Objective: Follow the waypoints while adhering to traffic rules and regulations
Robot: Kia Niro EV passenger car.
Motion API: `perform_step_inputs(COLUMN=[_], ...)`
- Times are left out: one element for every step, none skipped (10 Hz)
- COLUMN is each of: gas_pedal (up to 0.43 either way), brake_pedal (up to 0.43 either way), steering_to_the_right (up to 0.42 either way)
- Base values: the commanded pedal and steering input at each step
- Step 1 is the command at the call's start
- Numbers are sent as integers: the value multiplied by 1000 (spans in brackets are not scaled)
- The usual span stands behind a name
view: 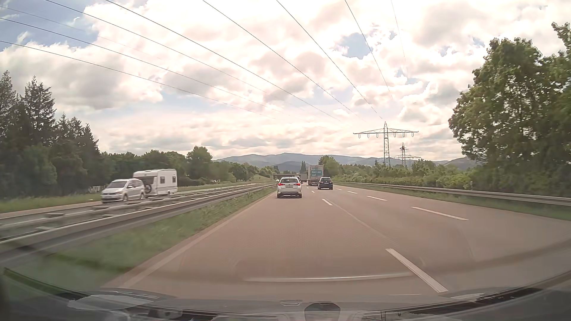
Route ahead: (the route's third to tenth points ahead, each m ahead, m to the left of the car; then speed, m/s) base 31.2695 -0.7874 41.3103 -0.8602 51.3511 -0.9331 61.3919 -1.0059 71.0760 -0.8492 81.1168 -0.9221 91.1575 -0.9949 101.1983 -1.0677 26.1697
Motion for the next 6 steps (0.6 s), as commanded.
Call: perform_step_inputs(gas_pedal=[189,189,189,157,138,130], brake_pedal=[0,0,0,0,0,0], steering_to_the_right=[0,0,0,0,0,0])
